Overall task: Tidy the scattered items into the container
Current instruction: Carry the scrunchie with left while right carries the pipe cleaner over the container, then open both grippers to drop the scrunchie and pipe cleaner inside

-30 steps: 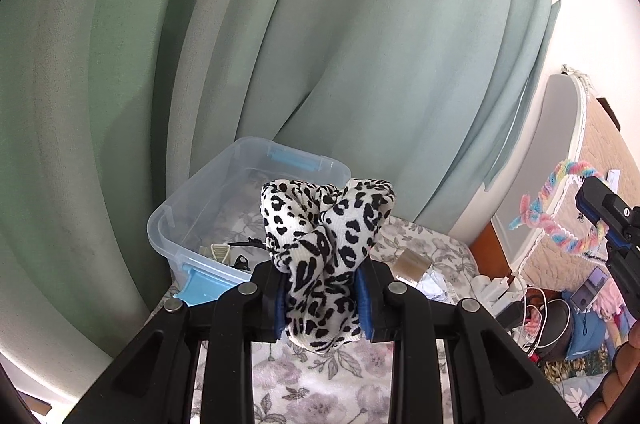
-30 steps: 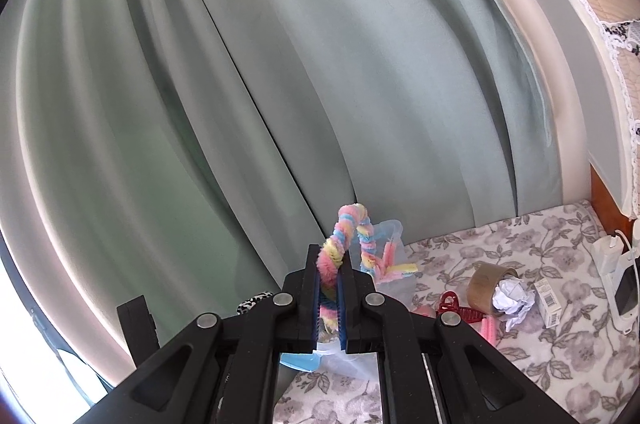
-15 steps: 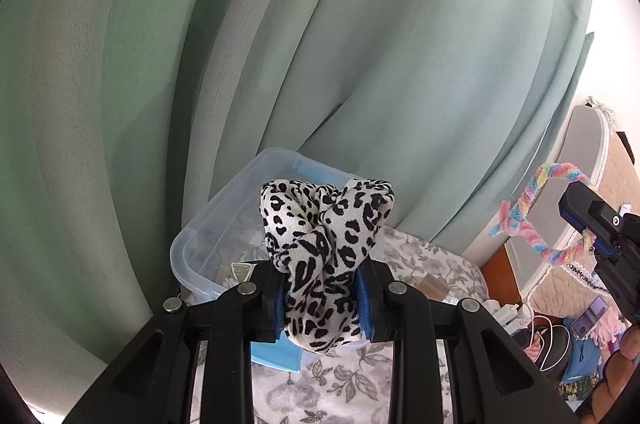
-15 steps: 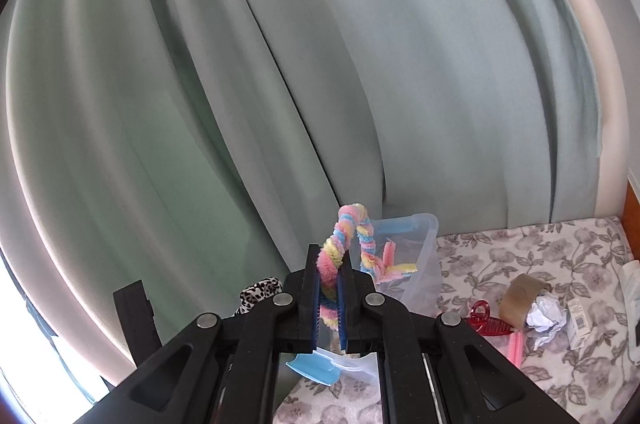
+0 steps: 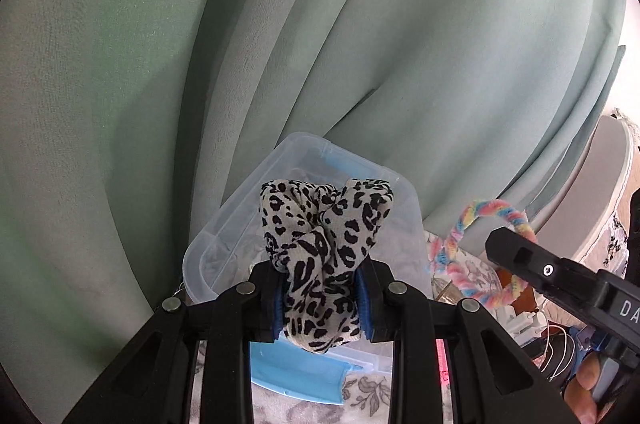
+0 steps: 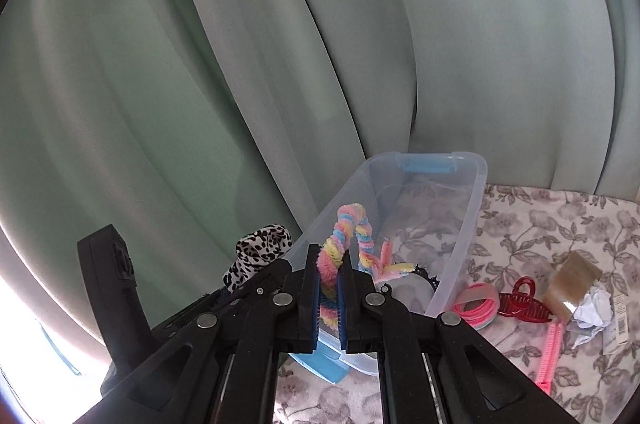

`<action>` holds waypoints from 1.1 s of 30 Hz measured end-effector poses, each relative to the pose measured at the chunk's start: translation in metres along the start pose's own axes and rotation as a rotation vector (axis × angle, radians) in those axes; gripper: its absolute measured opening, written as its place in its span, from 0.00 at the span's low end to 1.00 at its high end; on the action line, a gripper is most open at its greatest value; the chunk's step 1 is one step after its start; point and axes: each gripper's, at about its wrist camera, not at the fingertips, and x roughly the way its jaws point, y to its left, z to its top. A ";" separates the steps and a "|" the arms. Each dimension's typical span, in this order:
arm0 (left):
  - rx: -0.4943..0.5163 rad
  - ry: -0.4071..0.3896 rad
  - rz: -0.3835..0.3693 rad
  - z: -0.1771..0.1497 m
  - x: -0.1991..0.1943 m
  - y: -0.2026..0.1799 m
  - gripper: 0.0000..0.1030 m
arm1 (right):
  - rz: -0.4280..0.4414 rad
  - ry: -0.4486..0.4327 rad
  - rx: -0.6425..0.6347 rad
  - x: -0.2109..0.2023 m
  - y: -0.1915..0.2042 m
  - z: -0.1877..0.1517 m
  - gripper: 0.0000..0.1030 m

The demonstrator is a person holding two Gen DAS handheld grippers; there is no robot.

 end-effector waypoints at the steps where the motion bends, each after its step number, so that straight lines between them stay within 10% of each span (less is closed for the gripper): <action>1: -0.003 0.007 -0.002 0.000 0.004 0.001 0.28 | -0.003 0.014 0.008 0.009 -0.003 0.000 0.07; 16: -0.007 0.092 0.020 0.002 0.053 0.005 0.30 | -0.042 0.194 0.023 0.065 -0.029 -0.021 0.10; 21: -0.012 0.092 0.050 0.001 0.056 0.006 0.55 | -0.079 0.230 0.036 0.071 -0.035 -0.024 0.11; 26: -0.003 0.088 0.051 0.002 0.056 0.003 0.65 | -0.080 0.237 0.051 0.070 -0.038 -0.024 0.48; 33: 0.016 0.066 0.062 0.007 0.041 -0.002 0.67 | -0.064 0.201 0.038 0.049 -0.033 -0.020 0.50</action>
